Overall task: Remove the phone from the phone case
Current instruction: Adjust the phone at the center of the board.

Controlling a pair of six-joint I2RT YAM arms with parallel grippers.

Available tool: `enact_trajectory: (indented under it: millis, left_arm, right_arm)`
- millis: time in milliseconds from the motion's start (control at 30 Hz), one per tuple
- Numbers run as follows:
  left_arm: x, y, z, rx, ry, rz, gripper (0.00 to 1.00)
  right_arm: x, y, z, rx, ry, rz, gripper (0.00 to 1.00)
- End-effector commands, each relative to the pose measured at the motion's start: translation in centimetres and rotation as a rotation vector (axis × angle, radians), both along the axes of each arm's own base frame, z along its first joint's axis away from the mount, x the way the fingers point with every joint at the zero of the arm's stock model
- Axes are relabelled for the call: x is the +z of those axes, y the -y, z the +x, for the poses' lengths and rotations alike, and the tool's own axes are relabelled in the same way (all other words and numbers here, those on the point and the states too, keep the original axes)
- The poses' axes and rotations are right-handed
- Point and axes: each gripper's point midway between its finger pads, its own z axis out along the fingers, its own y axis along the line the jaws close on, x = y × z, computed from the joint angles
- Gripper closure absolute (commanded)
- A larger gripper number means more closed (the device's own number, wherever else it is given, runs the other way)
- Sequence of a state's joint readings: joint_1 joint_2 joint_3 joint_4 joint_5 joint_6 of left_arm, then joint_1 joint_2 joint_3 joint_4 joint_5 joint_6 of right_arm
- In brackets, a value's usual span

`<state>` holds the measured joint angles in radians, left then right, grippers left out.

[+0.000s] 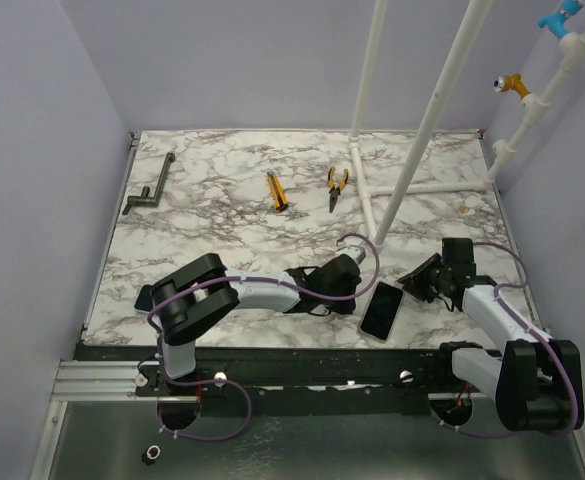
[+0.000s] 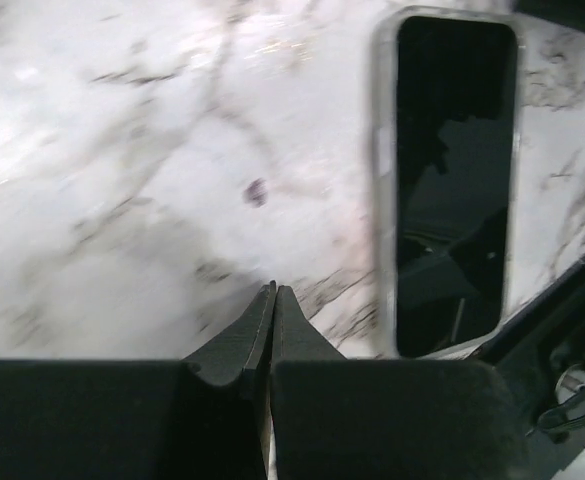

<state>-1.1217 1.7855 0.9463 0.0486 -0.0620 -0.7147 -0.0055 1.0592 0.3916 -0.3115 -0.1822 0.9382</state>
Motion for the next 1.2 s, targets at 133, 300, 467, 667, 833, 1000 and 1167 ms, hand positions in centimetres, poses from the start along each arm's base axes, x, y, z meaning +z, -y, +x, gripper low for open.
enact_trajectory:
  millis: [133, 300, 467, 667, 833, 1000, 1167]
  left_arm:
    - [3.2, -4.7, -3.0, -0.048, 0.038, -0.040, 1.00]
    - [4.9, -2.0, -9.1, -0.359, 0.060, -0.122, 1.00]
    - [4.0, 1.1, -11.6, -0.546, 0.062, -0.109, 1.00]
    - [1.6, 3.3, -12.8, -0.615, 0.001, -0.099, 1.00]
    - [-0.7, 4.1, -12.2, -0.596, -0.007, -0.056, 1.00]
    - [-1.9, 4.3, -10.2, -0.502, 0.025, -0.020, 1.00]
    - [-2.3, 3.8, -8.0, -0.390, 0.014, -0.023, 1.00]
  right_arm:
    - [-0.5, 0.4, -0.2, 0.026, -0.033, -0.039, 0.68]
    - [-0.7, -0.4, 0.7, 0.071, 0.001, -0.012, 0.69]
    - [-0.2, -0.4, 1.8, 0.082, 0.024, -0.017, 0.69]
    - [0.5, -0.2, 2.7, 0.094, 0.051, -0.038, 0.69]
    - [-0.3, -0.5, 2.1, 0.101, 0.036, -0.018, 0.69]
    - [-0.9, -1.1, 1.4, 0.133, 0.036, 0.005, 0.69]
    - [-1.6, -1.2, 0.2, 0.165, 0.013, -0.001, 0.69]
